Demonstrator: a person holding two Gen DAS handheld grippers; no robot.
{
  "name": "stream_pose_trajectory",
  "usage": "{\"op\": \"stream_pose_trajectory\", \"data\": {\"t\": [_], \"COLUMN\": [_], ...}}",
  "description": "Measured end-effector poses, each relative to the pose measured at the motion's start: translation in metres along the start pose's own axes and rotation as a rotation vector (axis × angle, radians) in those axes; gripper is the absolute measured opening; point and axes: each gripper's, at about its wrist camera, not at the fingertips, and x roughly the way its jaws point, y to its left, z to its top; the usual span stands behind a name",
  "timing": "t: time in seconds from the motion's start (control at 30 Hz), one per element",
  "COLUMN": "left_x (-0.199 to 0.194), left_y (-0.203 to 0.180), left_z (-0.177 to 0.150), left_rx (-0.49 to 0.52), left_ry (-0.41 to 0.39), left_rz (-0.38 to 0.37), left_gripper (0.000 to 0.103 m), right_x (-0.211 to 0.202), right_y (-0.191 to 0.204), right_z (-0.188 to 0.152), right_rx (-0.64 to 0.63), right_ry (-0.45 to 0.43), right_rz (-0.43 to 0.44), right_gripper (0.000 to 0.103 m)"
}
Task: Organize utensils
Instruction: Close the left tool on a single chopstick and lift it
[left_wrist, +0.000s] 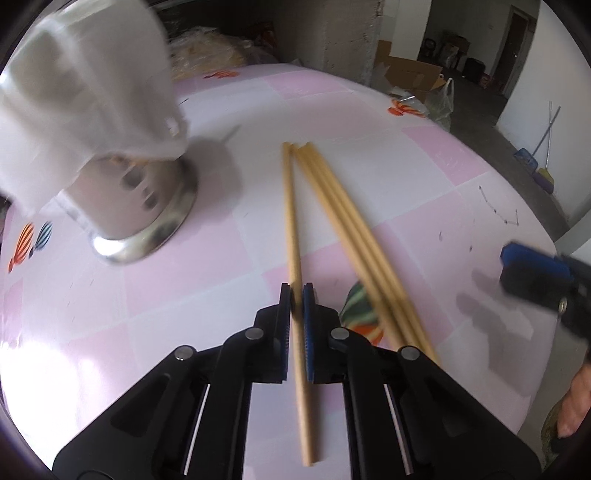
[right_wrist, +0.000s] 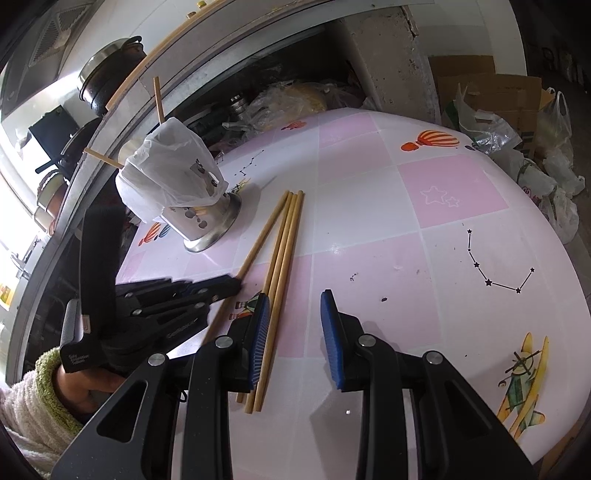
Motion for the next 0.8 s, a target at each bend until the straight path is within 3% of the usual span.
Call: {"op": "stream_pose_trajectory", "data": {"t": [0.27, 0.53, 0.73, 0.8], "left_x": [-0.033, -0.059, -0.067, -0.069], "left_y": [0.037, 0.071, 0.082, 0.082], "left_z": [-0.050, -0.091, -0.090, -0.082], "left_rx": [-0.076, -0.218, -0.239, -0.220], "left_ry": [0.055, 0.105, 0.094, 0.077], "left_rz": [0.043, 0.075, 0.032, 0.025], "left_gripper": [0.005, 0.005, 0.007, 0.016], "right_x": [-0.002, 0.000, 0.005, 0.002], "right_y": [0.005, 0.014, 0.019, 0.022], "right_z": [-0.003, -0.009, -0.012, -0.012], "right_rx": [-0.011, -0.037, -0.045, -0.056], "right_ry": [0.003, 0.014, 0.037, 0.030], "right_rz": [0.011, 0.039, 0.053, 0.054], "right_gripper": [0.029, 0.029, 0.029, 0.029]}}
